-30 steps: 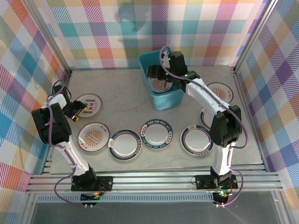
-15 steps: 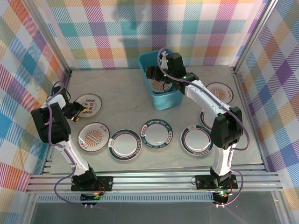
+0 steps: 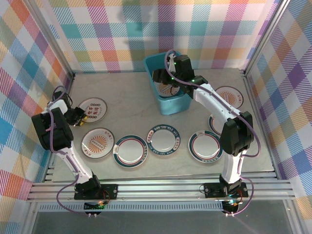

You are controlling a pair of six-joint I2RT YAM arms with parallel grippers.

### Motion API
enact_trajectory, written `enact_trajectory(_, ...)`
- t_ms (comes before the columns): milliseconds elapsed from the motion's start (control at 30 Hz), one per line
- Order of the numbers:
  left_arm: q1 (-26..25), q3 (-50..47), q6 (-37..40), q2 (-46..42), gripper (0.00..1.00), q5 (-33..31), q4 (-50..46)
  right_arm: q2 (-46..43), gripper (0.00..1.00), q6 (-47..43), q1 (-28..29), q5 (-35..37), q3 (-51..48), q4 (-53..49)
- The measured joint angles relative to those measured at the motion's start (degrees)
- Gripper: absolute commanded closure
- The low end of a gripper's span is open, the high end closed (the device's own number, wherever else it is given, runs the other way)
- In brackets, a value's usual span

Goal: Place the plates into the plastic bin on the countertop

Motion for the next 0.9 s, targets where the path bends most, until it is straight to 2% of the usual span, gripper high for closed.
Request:
enact_trajectory(400,-0.2,-1.9,0.0,-0.9,0.84,3.0,3.6,-0.1,0.46,0.0,0.0,0.4,-2.2,-0.2)
enact_trajectory(900,-1.4,-4.1,-2.0,-8.3,0.95,4.5,5.0,-1.2,0.46,0.0,0.0,0.5,-2.4,-0.2)
